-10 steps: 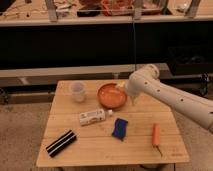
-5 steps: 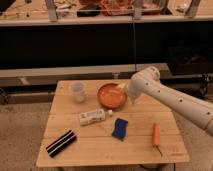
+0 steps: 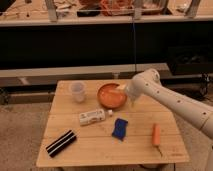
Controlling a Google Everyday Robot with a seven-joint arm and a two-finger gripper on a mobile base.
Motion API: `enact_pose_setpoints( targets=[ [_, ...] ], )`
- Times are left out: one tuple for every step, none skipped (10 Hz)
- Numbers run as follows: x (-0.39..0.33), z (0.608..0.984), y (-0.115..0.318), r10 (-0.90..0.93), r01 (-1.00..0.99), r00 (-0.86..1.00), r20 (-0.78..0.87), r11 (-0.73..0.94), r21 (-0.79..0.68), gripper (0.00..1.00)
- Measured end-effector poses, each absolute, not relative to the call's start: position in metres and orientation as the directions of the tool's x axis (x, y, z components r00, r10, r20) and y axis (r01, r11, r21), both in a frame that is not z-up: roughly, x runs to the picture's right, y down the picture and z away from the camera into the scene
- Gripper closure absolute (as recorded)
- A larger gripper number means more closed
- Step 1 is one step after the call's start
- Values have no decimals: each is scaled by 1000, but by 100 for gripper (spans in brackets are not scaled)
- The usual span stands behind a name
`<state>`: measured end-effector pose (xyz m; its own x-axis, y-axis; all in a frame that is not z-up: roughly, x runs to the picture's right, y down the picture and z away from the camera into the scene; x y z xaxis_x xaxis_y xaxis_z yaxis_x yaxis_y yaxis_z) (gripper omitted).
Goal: Drag the ceramic bowl in a circle
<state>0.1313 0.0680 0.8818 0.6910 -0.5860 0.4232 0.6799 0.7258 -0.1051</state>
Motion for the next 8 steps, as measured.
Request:
enact_pose_setpoints(
  targets=[
    [132,885,70,-586,683,687,430,723,-103,20],
    [131,888,71,-587,686,682,436,721,-102,20],
    [130,892,74,-587,689,677,445,717,-102,20],
    [129,896,77,-586,692,672,452,714,-103,20],
    [129,899,79,-587,696,667,459,711,-103,20],
    [130,903,82,-587,701,661,467,706,-104,20],
    [132,905,83,-586,703,658,473,704,-106,20],
    [134,906,84,-585,704,656,478,702,-108,20]
  ],
)
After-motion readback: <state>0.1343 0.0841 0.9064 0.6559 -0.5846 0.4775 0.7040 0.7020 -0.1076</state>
